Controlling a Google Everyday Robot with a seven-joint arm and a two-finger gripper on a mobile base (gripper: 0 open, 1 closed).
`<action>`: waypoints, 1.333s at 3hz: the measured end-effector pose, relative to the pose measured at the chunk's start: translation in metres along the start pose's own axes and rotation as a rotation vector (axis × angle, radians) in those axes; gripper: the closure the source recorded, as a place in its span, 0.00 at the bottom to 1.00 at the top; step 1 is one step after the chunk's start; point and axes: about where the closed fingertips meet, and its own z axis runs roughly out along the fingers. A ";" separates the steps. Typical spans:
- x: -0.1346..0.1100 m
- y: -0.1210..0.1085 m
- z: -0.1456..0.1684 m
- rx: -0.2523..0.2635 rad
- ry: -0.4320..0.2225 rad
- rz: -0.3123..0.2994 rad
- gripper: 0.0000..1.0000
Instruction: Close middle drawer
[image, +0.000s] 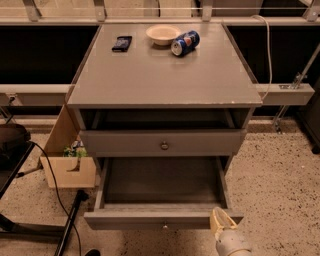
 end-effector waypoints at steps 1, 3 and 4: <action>0.006 0.002 0.002 0.000 -0.001 0.002 1.00; 0.066 -0.011 -0.001 0.049 0.012 0.040 1.00; 0.090 -0.019 -0.008 0.077 0.040 0.045 1.00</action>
Offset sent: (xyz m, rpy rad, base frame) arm -0.0190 0.0134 -0.0773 0.0524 0.0339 -0.0641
